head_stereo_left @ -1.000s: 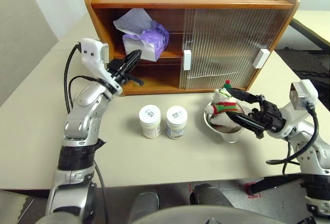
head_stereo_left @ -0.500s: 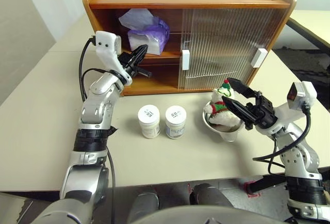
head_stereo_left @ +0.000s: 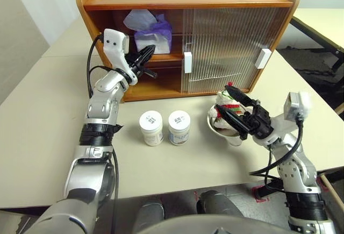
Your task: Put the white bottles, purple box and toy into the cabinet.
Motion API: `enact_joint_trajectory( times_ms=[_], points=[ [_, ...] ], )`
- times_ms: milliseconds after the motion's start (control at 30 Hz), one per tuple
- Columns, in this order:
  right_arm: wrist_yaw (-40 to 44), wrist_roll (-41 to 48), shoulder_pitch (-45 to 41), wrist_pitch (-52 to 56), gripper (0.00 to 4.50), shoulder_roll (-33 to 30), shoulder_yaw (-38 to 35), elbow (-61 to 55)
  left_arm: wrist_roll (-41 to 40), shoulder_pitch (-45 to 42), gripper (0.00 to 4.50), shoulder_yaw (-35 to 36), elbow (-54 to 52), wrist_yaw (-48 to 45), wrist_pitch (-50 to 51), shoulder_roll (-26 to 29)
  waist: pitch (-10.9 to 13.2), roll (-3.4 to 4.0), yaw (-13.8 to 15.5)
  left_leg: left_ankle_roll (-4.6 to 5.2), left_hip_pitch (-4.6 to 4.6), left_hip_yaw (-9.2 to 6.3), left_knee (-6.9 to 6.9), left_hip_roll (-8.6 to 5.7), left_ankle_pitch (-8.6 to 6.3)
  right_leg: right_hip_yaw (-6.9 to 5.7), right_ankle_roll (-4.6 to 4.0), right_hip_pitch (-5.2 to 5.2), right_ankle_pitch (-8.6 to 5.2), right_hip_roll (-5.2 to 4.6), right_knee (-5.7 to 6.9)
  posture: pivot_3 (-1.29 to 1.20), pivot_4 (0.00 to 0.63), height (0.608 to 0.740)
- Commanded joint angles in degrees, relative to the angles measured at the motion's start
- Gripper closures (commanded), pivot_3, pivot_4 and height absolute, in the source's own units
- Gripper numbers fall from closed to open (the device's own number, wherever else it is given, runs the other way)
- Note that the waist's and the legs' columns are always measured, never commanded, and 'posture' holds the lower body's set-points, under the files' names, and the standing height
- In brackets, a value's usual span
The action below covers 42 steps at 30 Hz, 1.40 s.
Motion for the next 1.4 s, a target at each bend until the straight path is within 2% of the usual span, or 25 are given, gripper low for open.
enact_joint_trajectory(
  times_ms=[33, 200, 300, 400, 533, 667, 733, 767, 833, 900, 1067, 1200, 1400],
  points=[
    [-1.0, -0.8, -0.2, -0.3, 0.0, 0.1, 0.7, -1.3, 1.4, -1.2, 4.46, -1.0, 1.7, 1.2, -0.8, -1.3, 0.0, 0.0, -0.1, 0.0, -0.01, 0.0, 0.01, -0.01, 0.0, 0.0, 0.04, 0.0, -0.02, 0.0, 0.0, -0.22, 0.0, 0.74],
    [-2.4, -1.3, 0.1, 1.5, 0.0, -1.2, 1.6, -1.9, 2.6, -1.2, 4.46, -0.8, 2.9, 1.7, -1.2, -1.4, 0.0, 0.0, -0.3, 0.0, 0.0, 0.01, 0.03, -0.01, 0.0, 0.0, 0.14, 0.01, -0.07, 0.0, 0.0, -0.22, 0.0, 0.74],
    [-5.3, -1.7, 0.0, 1.6, 0.0, -1.5, 0.3, -2.4, 1.2, -0.3, 3.87, -0.3, 0.6, 0.1, -1.3, -1.0, 0.0, 0.0, -0.3, -0.01, -0.01, 0.0, 0.04, -0.02, 0.01, 0.0, 0.16, 0.01, -0.06, 0.0, 0.0, -0.22, 0.0, 0.74],
    [-8.8, -4.2, -1.1, 0.4, 0.0, -2.5, -1.7, -1.6, -1.2, 2.1, 2.87, 0.3, -4.9, -2.6, -0.7, -0.2, 0.0, 0.0, -0.4, 0.0, -0.02, 0.0, 0.08, -0.02, 0.0, 0.0, 0.16, 0.0, -0.06, 0.0, 0.0, -0.22, 0.001, 0.74],
    [-10.0, -4.7, -2.2, -0.9, 0.0, -3.7, -3.3, -1.3, -1.9, 6.0, 1.46, 1.3, -11.9, -1.6, 3.0, 1.7, 0.0, 0.0, -1.0, 0.03, -0.06, 0.0, 0.06, -0.02, -0.02, 0.01, 0.08, -0.03, -0.04, 0.0, 0.0, -0.21, 0.003, 0.74],
    [-12.9, -7.5, -4.3, 4.7, 0.0, -8.4, -2.5, 0.2, -6.7, 13.6, 0.06, 3.5, -22.8, -4.3, 5.5, 4.2, 0.0, -0.02, -1.2, 0.04, -0.08, 0.01, 0.03, -0.03, -0.04, 0.01, 0.04, -0.05, -0.06, 0.0, -0.01, -0.2, 0.005, 0.74],
    [-13.0, -8.3, -4.9, 4.4, 0.0, -9.2, -2.3, 0.4, -8.4, 15.8, 0.02, 4.4, -24.9, -4.8, 5.9, 4.6, 0.0, -0.04, -1.1, 0.02, -0.09, 0.0, 0.03, -0.03, -0.06, 0.01, -0.05, -0.06, -0.07, 0.0, -0.02, -0.2, 0.006, 0.74],
    [-10.2, -6.8, -5.3, 4.9, 0.0, -10.2, -2.2, 0.6, -9.7, 18.1, 0.02, 5.8, -25.8, -5.5, 5.6, 5.0, 0.0, -0.03, -1.1, 0.03, -0.09, -0.02, 0.03, -0.03, -0.06, 0.01, -0.06, -0.1, -0.07, 0.0, -0.01, -0.19, 0.005, 0.74],
    [-3.3, -1.5, -6.2, 7.4, 0.0, -12.2, -3.1, 1.9, -13.7, 23.7, 0.02, 8.0, -28.4, -11.3, 4.3, 7.1, 0.0, 0.03, -1.1, 0.03, -0.1, -0.05, -0.04, -0.03, -0.07, 0.01, -0.1, -0.12, -0.09, -0.01, 0.0, -0.18, 0.007, 0.74],
    [-0.5, 0.2, -7.1, 6.7, 0.0, -12.6, -4.5, 3.6, -16.5, 29.1, 0.02, 9.2, -29.8, -17.5, 3.7, 10.0, 0.0, 0.0, -1.1, -0.03, -0.11, -0.03, -0.2, -0.02, -0.07, 0.02, -0.23, -0.23, -0.17, -0.01, 0.03, -0.18, 0.009, 0.74],
    [6.7, 0.0, -7.2, 6.0, 0.0, -15.0, -4.1, 5.7, -21.3, 38.9, 0.02, 14.7, -25.5, -27.1, 4.3, 16.2, -0.1, 0.05, -0.2, -0.19, -0.18, -0.13, -0.61, 0.06, 0.0, -0.04, -0.54, -0.59, -0.3, -0.03, 0.13, -0.17, 0.01, 0.74],
    [9.8, 0.1, -7.3, 6.4, 0.0, -15.6, -4.4, 5.9, -21.3, 43.8, 0.02, 16.2, -21.7, -34.0, 2.6, 19.4, -0.4, 0.47, 0.2, -0.22, -0.58, -0.28, -0.65, 0.13, 0.01, -0.15, -0.69, -1.28, -0.29, -0.03, 0.17, -0.18, 0.015, 0.74],
    [10.2, -0.5, -5.8, 6.5, 0.0, -16.0, -4.4, 4.6, -21.0, 49.4, 0.02, 14.6, -20.2, -42.1, 0.2, 20.4, -0.6, 0.71, 0.2, -0.27, -0.99, -0.37, -0.65, 0.19, 0.04, -0.24, -0.81, -1.46, -0.22, -0.04, 0.18, -0.18, 0.017, 0.74]
  ],
)
